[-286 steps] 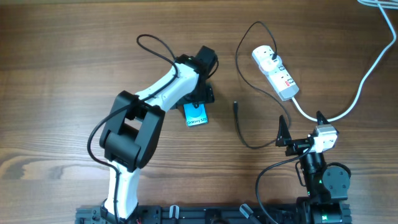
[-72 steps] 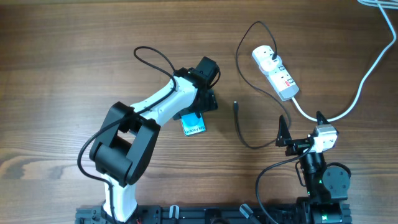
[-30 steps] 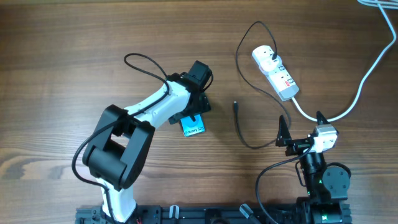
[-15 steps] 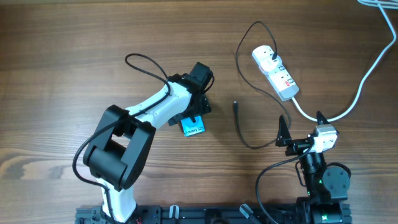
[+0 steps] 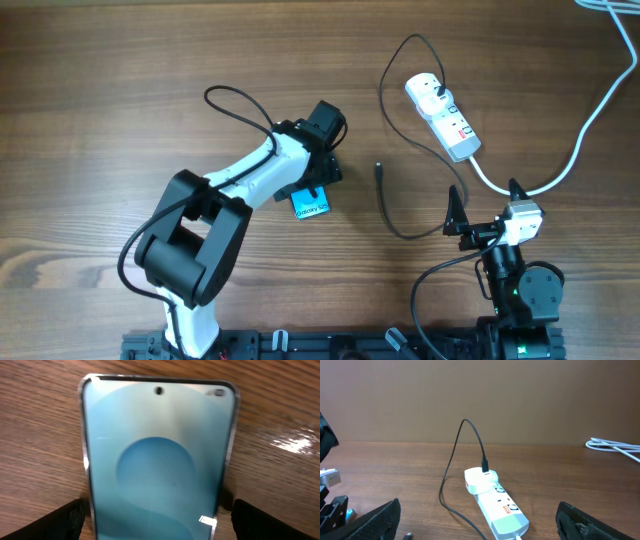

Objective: Plug charger to phone and switch on socket

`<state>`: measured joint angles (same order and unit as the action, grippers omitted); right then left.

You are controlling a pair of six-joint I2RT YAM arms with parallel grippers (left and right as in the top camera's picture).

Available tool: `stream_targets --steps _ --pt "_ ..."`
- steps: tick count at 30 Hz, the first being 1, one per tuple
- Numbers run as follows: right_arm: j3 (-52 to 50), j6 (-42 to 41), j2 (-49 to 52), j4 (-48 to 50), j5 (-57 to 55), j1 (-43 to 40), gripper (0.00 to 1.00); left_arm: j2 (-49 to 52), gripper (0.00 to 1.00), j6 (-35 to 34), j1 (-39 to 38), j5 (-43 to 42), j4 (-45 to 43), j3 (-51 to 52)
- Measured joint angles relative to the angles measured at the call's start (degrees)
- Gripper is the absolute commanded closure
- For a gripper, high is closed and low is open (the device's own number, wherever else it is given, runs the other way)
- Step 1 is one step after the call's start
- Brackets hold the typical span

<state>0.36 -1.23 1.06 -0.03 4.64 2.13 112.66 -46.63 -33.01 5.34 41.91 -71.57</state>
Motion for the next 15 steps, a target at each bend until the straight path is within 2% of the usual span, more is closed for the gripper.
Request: stream_targets --steps 15 --pt "0.0 0.02 0.0 0.0 0.0 0.0 0.0 -0.02 0.04 -0.76 1.03 0.22 1.42 0.04"
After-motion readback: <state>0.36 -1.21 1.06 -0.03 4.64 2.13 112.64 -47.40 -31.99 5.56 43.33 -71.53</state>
